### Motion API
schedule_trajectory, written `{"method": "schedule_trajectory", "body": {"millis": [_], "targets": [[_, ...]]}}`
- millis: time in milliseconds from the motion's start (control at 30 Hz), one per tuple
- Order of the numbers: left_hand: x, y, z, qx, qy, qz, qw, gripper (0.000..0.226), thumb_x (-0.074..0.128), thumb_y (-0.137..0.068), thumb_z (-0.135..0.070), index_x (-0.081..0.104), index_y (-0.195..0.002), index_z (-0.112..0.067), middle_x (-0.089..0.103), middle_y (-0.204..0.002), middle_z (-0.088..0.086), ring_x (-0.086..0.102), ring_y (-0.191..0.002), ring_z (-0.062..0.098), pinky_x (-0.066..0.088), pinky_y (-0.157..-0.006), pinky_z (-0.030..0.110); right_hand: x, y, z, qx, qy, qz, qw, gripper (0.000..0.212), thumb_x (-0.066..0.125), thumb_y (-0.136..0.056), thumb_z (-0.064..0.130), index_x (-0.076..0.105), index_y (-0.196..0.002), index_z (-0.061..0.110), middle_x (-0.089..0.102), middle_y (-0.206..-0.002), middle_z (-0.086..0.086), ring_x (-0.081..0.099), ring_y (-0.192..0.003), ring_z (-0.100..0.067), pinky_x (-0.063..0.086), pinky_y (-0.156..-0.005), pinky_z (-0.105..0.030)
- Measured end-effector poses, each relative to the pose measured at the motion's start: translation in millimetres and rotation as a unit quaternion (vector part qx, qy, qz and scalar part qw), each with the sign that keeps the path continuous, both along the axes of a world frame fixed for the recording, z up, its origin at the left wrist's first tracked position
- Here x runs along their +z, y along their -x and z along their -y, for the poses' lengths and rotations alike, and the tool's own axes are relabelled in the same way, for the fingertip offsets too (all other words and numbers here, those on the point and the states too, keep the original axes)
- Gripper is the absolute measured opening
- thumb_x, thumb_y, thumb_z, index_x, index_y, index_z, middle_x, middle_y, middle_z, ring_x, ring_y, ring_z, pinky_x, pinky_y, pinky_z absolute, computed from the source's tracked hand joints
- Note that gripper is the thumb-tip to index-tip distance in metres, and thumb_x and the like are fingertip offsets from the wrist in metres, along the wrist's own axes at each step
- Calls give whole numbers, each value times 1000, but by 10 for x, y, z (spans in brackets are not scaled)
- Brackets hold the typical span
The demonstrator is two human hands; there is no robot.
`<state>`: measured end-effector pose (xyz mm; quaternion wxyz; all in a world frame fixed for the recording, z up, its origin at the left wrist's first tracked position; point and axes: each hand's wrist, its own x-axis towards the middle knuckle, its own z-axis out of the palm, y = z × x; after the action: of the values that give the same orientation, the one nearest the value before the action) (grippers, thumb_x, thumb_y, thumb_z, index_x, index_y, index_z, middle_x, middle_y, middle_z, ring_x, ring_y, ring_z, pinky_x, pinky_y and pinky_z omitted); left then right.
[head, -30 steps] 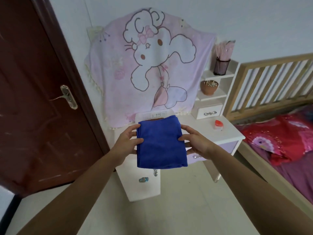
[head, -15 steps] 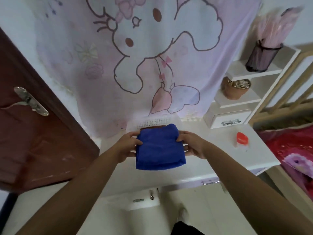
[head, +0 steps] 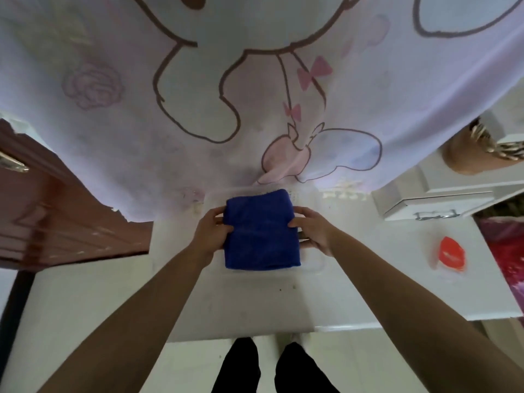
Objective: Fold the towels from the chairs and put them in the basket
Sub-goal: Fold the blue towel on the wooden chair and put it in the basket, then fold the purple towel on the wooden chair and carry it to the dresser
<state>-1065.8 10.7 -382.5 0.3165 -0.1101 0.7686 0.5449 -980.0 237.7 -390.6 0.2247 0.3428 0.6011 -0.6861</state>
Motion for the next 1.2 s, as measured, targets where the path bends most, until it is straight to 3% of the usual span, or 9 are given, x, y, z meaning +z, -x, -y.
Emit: {"method": "schedule_trajectory", "body": {"millis": [167, 367, 500, 567, 600, 700, 767, 1067, 1200], "targets": [[-386, 221, -45, 2, -2, 5, 1000, 59, 57, -87, 6, 44, -139, -17, 57, -122, 4, 60, -99, 17, 56, -76, 38, -360, 176, 64, -37, -9, 45, 998, 56, 52, -93, -2, 45, -142, 24, 59, -128, -6, 63, -106, -28, 57, -64, -34], [-697, 214, -69, -41, 32, 39, 998, 61, 61, -86, -2, 41, -142, -17, 56, -121, 2, 58, -103, 19, 54, -91, 41, -598, 196, 188, -58, -90, 97, 990, 48, 44, -94, 6, 46, -139, 20, 60, -120, -6, 62, -103, -28, 59, -84, -45], [-650, 309, -80, -116, 58, 7, 992, 69, 62, -85, -9, 32, -147, -18, 54, -127, 1, 57, -110, 21, 50, -96, 39, -452, 279, 209, 63, -217, 114, 967, 66, 50, -92, 12, 26, -153, 19, 53, -137, -12, 60, -111, -32, 57, -85, -42], [-589, 367, -81, -235, 117, -89, 961, 75, 65, -83, -25, 29, -148, -18, 47, -137, 3, 50, -124, 25, 45, -103, 40, -336, 303, 208, 209, -358, 80, 907, 88, 56, -88, 10, 5, -158, 20, 34, -152, -15, 55, -119, -37, 52, -82, -39], [-593, 395, -83, -318, 159, -141, 924, 85, 67, -81, -36, 22, -151, -20, 35, -150, 7, 38, -137, 29, 39, -110, 43, -280, 313, 205, 279, -409, 42, 868, 98, 60, -85, 9, -3, -159, 23, 20, -159, -14, 48, -129, -38, 51, -88, -41], [-548, 389, -86, -548, 259, -190, 772, 113, 69, -81, -51, -9, -156, -18, -19, -163, 6, -14, -150, 26, 11, -122, 45, -253, 327, 175, 455, -439, -36, 774, 119, 74, -82, 27, -18, -157, 25, -21, -165, -9, -1, -154, -32, 28, -119, -44], [-540, 360, -83, -609, 303, -193, 707, 122, 72, -78, -51, -16, -154, -15, -28, -160, 7, -23, -149, 25, 7, -122, 49, -385, 304, 129, 523, -435, -16, 733, 130, 78, -79, 46, -23, -155, 17, -30, -163, -10, -16, -153, -28, 12, -124, -44], [-833, 384, -94, -599, 306, -185, 716, 138, 83, -67, -46, -21, -153, -17, -27, -161, 4, -21, -149, 25, 21, -120, 47, -702, 259, 80, 542, -474, 1, 694, 142, 75, -70, 69, -24, -155, 12, -28, -163, -12, -12, -153, -36, 8, -124, -46], [-626, 362, -69, -615, 315, -196, 696, 143, 83, -62, -56, -21, -153, -18, -28, -160, 6, -21, -149, 27, 13, -122, 51, -502, 239, 49, 496, -433, -4, 753, 145, 82, -64, 65, -20, -156, 19, -28, -164, -4, -19, -152, -32, 10, -124, -47]]}}
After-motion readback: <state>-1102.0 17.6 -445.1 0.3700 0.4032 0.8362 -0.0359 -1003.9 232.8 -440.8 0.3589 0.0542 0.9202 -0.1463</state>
